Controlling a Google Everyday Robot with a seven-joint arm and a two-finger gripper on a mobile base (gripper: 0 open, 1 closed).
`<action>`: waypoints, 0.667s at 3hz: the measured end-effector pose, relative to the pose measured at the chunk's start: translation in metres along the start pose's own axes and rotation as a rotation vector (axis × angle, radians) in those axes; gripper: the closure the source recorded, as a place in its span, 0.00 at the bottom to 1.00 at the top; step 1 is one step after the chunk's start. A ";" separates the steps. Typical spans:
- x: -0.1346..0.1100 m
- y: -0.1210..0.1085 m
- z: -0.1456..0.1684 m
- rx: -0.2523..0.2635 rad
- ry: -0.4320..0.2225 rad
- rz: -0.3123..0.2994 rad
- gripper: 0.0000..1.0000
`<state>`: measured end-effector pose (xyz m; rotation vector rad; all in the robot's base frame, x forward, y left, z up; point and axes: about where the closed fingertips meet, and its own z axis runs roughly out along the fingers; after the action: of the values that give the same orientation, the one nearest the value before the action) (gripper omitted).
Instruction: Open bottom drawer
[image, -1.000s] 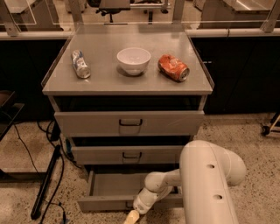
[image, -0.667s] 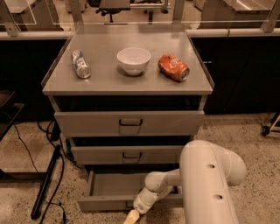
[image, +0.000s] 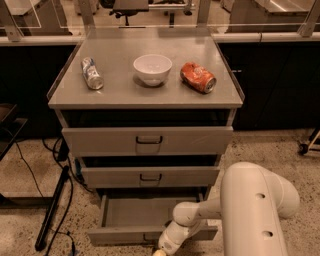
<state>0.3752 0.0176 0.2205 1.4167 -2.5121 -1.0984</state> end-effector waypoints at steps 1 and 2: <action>0.000 0.000 0.000 0.000 0.000 0.000 0.00; -0.014 0.008 -0.015 0.016 -0.031 -0.039 0.00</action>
Offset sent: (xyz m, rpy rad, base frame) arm 0.0227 0.0106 0.0503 0.0651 -0.1113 0.0081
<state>0.3830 0.0230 0.2408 1.4700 -2.5305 -1.1181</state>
